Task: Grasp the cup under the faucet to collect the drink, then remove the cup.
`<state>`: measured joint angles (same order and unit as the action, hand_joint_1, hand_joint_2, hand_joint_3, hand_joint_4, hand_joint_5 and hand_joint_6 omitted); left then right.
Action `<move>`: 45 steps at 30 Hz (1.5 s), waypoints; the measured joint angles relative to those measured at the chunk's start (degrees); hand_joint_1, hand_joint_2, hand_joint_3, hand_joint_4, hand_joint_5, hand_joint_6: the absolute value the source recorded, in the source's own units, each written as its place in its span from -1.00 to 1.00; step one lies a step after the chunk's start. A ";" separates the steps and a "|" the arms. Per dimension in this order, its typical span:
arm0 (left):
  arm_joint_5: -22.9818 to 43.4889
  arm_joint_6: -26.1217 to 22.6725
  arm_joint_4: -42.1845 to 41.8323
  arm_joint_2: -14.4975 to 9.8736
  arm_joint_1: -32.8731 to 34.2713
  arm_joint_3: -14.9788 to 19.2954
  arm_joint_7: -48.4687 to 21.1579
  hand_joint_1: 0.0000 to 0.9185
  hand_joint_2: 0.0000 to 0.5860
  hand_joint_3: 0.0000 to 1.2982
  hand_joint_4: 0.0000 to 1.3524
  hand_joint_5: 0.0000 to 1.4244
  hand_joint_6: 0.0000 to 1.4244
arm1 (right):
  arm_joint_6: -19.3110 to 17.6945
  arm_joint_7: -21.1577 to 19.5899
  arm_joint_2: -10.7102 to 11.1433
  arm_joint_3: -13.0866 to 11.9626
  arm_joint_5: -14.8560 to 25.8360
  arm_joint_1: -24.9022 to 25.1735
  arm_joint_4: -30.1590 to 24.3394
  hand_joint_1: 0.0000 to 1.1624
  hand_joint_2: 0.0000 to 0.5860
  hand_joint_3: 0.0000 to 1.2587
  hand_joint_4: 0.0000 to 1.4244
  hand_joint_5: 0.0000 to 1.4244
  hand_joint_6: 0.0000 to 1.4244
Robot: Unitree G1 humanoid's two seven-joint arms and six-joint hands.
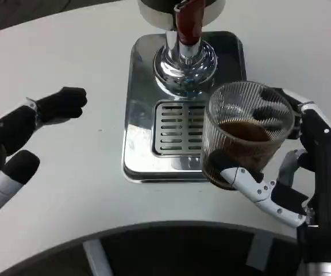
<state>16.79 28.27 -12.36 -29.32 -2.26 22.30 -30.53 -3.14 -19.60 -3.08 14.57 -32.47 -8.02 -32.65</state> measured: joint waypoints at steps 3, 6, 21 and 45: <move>-1.10 -0.60 -1.27 -0.01 -1.28 0.32 0.48 -1.00 -0.52 -0.64 -0.74 -0.72 -0.77 | 0.00 0.41 0.04 0.50 0.20 -0.15 -0.45 0.47 -0.42 0.43 0.50 0.83 0.85; -1.86 -1.15 -2.98 -0.02 -2.72 0.37 0.59 -1.00 -0.54 -0.66 -0.77 -0.75 -0.79 | 0.00 0.76 0.10 1.03 0.45 -0.16 -0.86 0.47 -0.42 0.43 0.51 0.84 0.85; -4.31 -2.13 -8.37 -0.01 -9.05 2.65 1.62 -1.00 -0.58 -0.77 -0.91 -0.88 -0.88 | -0.14 5.78 1.40 3.74 1.86 -0.11 -1.13 0.45 -0.46 0.45 0.52 0.84 0.88; -17.58 7.27 -10.15 -6.96 -14.94 6.63 0.99 -1.00 -0.59 -0.97 -1.00 -1.00 -1.00 | -0.52 13.49 5.79 2.28 6.57 1.63 -2.26 0.47 -0.43 0.46 0.55 0.88 0.91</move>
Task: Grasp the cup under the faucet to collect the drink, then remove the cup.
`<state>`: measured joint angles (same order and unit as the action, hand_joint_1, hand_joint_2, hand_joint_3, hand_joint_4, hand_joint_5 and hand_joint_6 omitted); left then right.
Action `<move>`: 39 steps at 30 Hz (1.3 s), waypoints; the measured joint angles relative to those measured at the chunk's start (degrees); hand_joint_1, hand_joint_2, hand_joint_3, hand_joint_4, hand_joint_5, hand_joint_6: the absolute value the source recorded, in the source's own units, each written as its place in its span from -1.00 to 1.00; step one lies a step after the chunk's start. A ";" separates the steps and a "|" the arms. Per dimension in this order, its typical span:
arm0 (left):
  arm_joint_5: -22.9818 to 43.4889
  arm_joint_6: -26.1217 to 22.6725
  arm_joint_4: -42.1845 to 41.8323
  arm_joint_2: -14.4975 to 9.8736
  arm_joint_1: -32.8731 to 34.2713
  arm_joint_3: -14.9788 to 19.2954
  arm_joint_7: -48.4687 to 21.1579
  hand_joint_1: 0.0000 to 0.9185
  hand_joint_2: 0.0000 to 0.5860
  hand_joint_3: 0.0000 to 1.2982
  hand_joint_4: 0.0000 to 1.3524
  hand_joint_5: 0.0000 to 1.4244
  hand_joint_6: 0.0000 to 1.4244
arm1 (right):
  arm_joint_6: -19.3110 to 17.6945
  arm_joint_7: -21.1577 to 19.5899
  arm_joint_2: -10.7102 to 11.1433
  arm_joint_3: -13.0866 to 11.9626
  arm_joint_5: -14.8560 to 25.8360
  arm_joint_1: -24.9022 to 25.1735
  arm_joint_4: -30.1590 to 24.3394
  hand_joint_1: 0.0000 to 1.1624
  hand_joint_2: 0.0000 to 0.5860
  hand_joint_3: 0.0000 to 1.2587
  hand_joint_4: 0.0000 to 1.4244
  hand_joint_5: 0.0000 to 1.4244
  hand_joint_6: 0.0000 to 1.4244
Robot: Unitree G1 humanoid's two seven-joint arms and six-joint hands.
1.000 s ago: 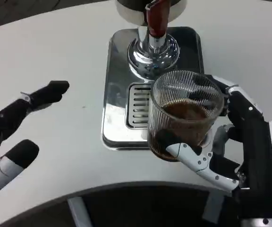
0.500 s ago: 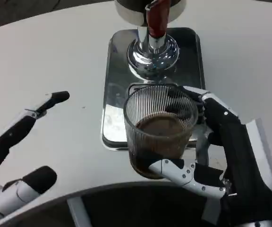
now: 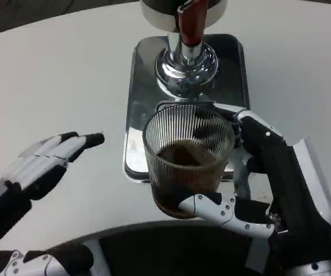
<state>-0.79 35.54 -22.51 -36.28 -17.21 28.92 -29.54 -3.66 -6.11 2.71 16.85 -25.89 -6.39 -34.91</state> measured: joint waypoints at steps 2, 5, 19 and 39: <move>-0.55 0.21 0.00 -0.50 -0.22 0.04 0.00 -1.00 -0.59 -0.97 -1.00 -1.00 -1.00 | 0.00 0.10 0.01 -0.07 0.10 0.42 0.09 0.47 -0.43 0.46 0.55 0.88 0.91; -2.24 0.36 -0.04 -1.33 -0.49 0.17 0.00 -1.00 -0.59 -1.00 -1.00 -1.00 -1.00 | 0.00 0.25 0.03 -0.11 0.29 1.07 0.47 0.47 -0.43 0.47 0.55 0.88 0.92; -7.25 -1.09 -2.07 -2.31 -2.21 0.55 0.00 -1.00 -0.61 -1.00 -1.00 -1.00 -1.00 | 0.00 1.46 0.35 -0.45 0.45 1.37 0.75 0.47 -0.42 0.49 0.55 0.88 0.93; -7.25 -2.08 -2.39 -3.01 -2.32 0.43 0.01 -1.00 -0.61 -1.00 -1.00 -1.00 -1.00 | -0.01 2.68 0.48 -0.90 1.18 1.11 0.69 0.47 -0.42 0.49 0.55 0.88 0.93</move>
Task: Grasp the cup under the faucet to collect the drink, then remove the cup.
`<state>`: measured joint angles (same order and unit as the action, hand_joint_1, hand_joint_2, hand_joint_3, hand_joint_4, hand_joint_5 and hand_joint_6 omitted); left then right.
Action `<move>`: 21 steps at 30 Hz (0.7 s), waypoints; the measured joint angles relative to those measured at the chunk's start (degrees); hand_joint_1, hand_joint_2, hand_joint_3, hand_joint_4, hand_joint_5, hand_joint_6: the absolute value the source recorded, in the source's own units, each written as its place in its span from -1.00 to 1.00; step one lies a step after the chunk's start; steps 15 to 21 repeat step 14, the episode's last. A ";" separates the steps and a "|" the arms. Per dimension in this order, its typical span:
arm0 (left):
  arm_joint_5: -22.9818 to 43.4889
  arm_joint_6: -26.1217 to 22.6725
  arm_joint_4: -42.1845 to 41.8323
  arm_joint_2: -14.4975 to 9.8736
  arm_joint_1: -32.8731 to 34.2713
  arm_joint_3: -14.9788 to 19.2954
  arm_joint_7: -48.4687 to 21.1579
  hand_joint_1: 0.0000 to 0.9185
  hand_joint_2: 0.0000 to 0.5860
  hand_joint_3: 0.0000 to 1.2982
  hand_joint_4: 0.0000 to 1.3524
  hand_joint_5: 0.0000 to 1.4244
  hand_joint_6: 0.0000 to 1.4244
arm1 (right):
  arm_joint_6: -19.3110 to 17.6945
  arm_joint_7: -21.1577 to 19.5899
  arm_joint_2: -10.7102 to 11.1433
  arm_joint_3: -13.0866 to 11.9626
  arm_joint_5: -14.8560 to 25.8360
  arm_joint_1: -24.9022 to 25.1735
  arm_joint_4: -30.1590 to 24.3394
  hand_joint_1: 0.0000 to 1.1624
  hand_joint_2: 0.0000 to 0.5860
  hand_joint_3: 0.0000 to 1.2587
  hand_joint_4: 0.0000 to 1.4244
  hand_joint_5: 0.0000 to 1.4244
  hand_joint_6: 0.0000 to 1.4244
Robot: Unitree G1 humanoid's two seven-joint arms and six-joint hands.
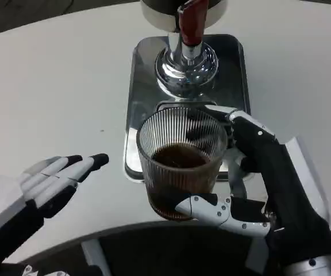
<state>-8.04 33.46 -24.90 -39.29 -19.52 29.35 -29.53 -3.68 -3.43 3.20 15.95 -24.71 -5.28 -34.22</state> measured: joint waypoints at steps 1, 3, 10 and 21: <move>0.01 -0.02 0.00 -0.06 0.01 -0.04 0.00 -1.00 -0.61 -1.00 -1.00 -1.00 -1.00 | 0.00 0.00 0.00 0.00 0.00 0.00 -0.01 0.47 -0.42 0.49 0.55 0.88 0.93; 0.03 -0.12 0.00 -0.23 0.04 -0.27 0.00 -1.00 -0.61 -1.00 -1.00 -1.00 -1.00 | 0.00 0.01 0.00 0.00 0.01 -0.01 -0.03 0.47 -0.42 0.50 0.55 0.88 0.93; 0.20 -0.35 0.00 -0.24 0.02 -0.62 0.00 -1.00 -0.61 -1.00 -1.00 -1.00 -1.00 | -0.01 0.02 0.01 0.00 0.01 -0.12 -0.04 0.46 -0.43 0.50 0.55 0.88 0.93; 0.44 -0.63 0.00 -0.24 0.03 -0.65 0.00 -1.00 -0.61 -1.00 -1.00 -1.00 -1.00 | -0.05 0.02 0.04 0.00 0.01 -0.17 -0.04 0.45 -0.42 0.50 0.57 0.88 0.93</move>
